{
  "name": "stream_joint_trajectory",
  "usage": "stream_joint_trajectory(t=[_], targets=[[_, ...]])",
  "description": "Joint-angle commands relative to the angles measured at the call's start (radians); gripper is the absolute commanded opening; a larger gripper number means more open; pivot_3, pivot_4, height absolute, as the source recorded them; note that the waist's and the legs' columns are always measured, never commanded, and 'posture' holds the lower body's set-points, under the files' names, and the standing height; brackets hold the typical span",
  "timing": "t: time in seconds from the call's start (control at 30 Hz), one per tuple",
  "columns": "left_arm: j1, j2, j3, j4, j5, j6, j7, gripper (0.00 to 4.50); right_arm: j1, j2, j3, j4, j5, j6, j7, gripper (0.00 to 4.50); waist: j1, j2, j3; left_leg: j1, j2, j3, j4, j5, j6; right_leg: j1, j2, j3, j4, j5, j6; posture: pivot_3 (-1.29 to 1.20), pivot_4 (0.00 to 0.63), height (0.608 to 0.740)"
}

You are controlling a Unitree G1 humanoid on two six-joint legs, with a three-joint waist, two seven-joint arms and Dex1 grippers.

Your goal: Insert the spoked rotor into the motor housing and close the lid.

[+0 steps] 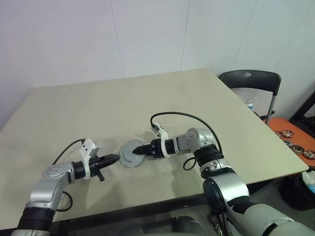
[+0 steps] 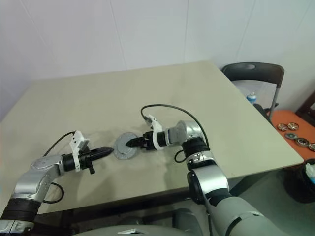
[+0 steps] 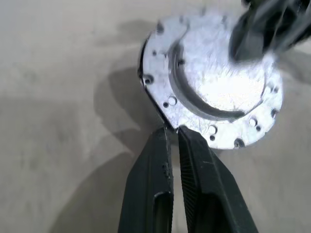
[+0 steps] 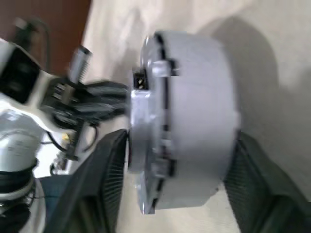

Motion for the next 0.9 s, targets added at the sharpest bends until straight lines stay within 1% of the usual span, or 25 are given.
stream_joint_trajectory(t=[0.03, 0.13, 0.23, 0.33, 0.4, 0.5, 0.7, 0.9], targets=[[0.008, 0.001, -0.009, 0.01, 0.016, -0.001, -0.002, 0.39, 0.013, 0.005, -0.004, 0.036, -0.044, -0.016, -0.107, 2.36, -0.002, -0.001, 0.0, 0.0, 0.0, 0.0, 0.0, 0.0, 0.0, 0.0, 0.0, 0.0, 0.0, 0.0, 0.0, 0.0, 0.0, 0.74], [0.014, 0.003, -0.009, 0.004, 0.017, 0.0, -0.002, 0.39, 0.009, 0.013, -0.044, 0.048, -0.031, -0.023, -0.131, 2.35, -0.002, -0.002, -0.001, 0.0, 0.001, -0.001, 0.001, 0.0, 0.0, 0.0, 0.001, 0.0, 0.002, 0.0, 0.0, 0.0, 0.0, 0.74], [0.016, 0.002, -0.009, 0.012, 0.02, -0.005, -0.004, 0.39, -0.009, 0.019, -0.062, 0.085, -0.028, 0.007, -0.151, 2.35, -0.002, -0.002, -0.001, 0.0, 0.001, -0.001, 0.001, 0.001, -0.001, -0.001, 0.001, 0.0, 0.002, 0.0, -0.001, 0.0, 0.0, 0.74], [0.02, 0.0, -0.005, 0.01, 0.018, -0.004, -0.001, 0.39, -0.017, 0.021, -0.087, 0.13, -0.036, -0.03, -0.188, 2.35, -0.002, -0.002, -0.001, 0.0, 0.001, 0.0, 0.0, 0.001, -0.001, -0.001, 0.001, 0.0, 0.002, 0.0, -0.001, 0.0, 0.0, 0.74], [0.021, -0.003, 0.006, 0.008, 0.006, 0.001, 0.001, 0.39, -0.021, 0.02, -0.093, 0.141, -0.033, -0.045, -0.189, 2.35, -0.002, -0.002, -0.001, 0.0, 0.001, 0.0, 0.0, 0.001, -0.001, -0.001, 0.001, 0.0, 0.002, 0.0, -0.001, 0.0, 0.0, 0.74], [0.025, 0.0, 0.035, -0.046, -0.028, 0.03, 0.012, 0.39, -0.029, 0.018, -0.104, 0.151, -0.022, -0.039, -0.183, 2.34, -0.002, -0.002, -0.001, 0.0, 0.001, 0.0, 0.0, 0.001, -0.001, -0.001, 0.001, 0.0, 0.002, 0.0, -0.001, 0.0, 0.0, 0.74], [0.023, 0.0, 0.101, -0.141, -0.087, 0.087, 0.057, 0.39, -0.042, 0.028, -0.148, 0.217, -0.018, -0.075, -0.244, 2.34, 0.0, -0.002, -0.001, 0.0, 0.001, 0.0, 0.0, 0.001, -0.001, -0.001, 0.001, 0.0, 0.002, 0.0, -0.001, 0.0, 0.0, 0.74], [0.025, 0.001, 0.174, -0.221, -0.15, 0.141, 0.104, 0.39, -0.026, 0.04, -0.165, 0.211, 0.006, -0.071, -0.242, 2.27, -0.001, -0.002, -0.001, -0.001, 0.001, 0.0, 0.0, 0.001, -0.001, -0.001, 0.001, 0.0, 0.001, 0.0, -0.001, 0.0, 0.0, 0.74]])
